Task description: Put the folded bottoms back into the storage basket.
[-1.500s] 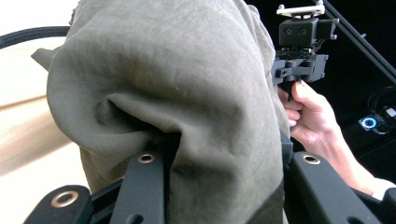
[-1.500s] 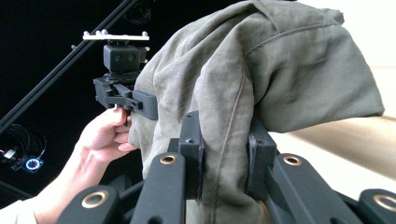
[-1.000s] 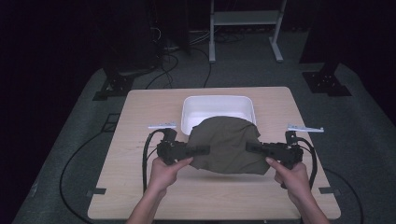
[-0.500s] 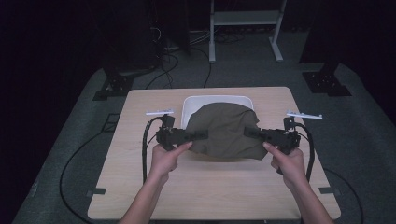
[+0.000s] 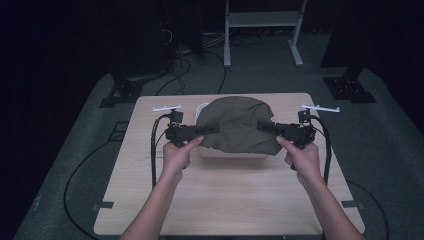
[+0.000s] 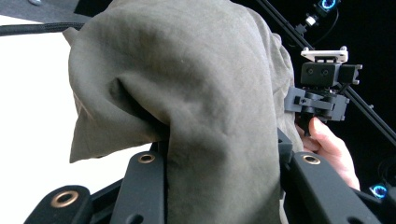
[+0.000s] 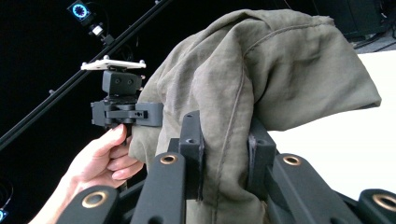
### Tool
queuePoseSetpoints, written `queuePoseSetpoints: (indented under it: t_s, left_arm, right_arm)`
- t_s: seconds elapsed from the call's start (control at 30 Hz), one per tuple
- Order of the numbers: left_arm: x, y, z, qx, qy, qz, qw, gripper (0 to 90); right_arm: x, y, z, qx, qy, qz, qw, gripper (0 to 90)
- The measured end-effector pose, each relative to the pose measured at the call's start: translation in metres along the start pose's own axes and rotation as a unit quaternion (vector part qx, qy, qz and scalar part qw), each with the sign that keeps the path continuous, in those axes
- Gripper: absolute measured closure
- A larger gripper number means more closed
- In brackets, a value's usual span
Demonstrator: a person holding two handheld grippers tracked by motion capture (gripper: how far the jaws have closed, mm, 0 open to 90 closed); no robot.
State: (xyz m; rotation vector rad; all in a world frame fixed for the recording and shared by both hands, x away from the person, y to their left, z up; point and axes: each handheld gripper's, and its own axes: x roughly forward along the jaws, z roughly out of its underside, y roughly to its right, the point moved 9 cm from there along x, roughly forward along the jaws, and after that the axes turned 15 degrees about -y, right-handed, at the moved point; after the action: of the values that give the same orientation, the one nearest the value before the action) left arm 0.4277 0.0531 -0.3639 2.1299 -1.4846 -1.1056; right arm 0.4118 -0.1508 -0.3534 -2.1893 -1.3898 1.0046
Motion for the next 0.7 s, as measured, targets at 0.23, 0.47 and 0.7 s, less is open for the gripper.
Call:
queuePoseSetpoints:
  t_s: [0.23,0.47,0.7]
  left_arm:
    - [0.0,-0.011,-0.013,-0.003,-0.001,-0.011,0.9999,60.9]
    - [0.004,-0.023,-0.019,-0.008,0.003,-0.022,0.9997,60.6]
    - [0.011,-0.036,-0.023,-0.021,0.007,-0.023,0.9995,60.3]
  right_arm:
    - [0.006,0.006,-0.013,0.006,0.002,0.007,1.0,73.2]
    - [0.012,0.018,-0.021,0.011,0.0,0.019,0.9998,73.2]
    - [0.016,0.03,-0.027,0.018,-0.005,0.031,0.9994,73.4]
